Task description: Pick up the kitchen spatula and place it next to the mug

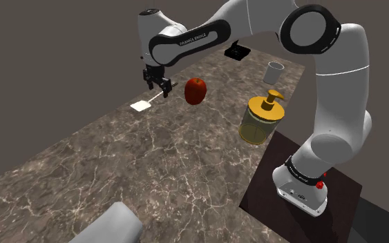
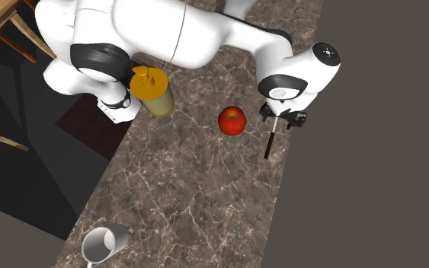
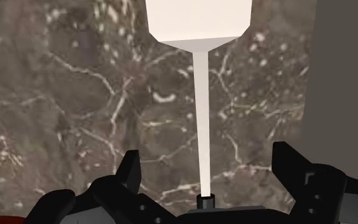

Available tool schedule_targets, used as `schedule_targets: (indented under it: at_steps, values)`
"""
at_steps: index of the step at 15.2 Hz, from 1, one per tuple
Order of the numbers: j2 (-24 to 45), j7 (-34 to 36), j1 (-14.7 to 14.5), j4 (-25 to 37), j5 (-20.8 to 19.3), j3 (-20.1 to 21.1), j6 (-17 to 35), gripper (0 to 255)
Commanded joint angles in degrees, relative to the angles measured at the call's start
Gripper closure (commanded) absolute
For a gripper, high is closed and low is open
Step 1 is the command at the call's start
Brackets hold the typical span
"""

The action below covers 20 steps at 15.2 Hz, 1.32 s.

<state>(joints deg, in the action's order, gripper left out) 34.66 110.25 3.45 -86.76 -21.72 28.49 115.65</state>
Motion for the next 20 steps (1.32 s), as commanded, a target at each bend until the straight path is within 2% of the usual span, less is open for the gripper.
schedule_targets:
  at_steps: [1,5,6,15,20]
  values:
    - [0.0,0.0,0.04,-0.11,-0.02,-0.02,0.14,0]
    - [0.0,0.0,0.04,-0.11,-0.02,-0.01,0.13,0]
    - [0.0,0.0,0.04,-0.11,-0.02,-0.01,0.13,255]
    - [0.0,0.0,0.04,-0.11,-0.02,-0.01,0.13,255]
    - [-1.45,-0.71,0.18,1.55,0.87,0.53,-2.81,255]
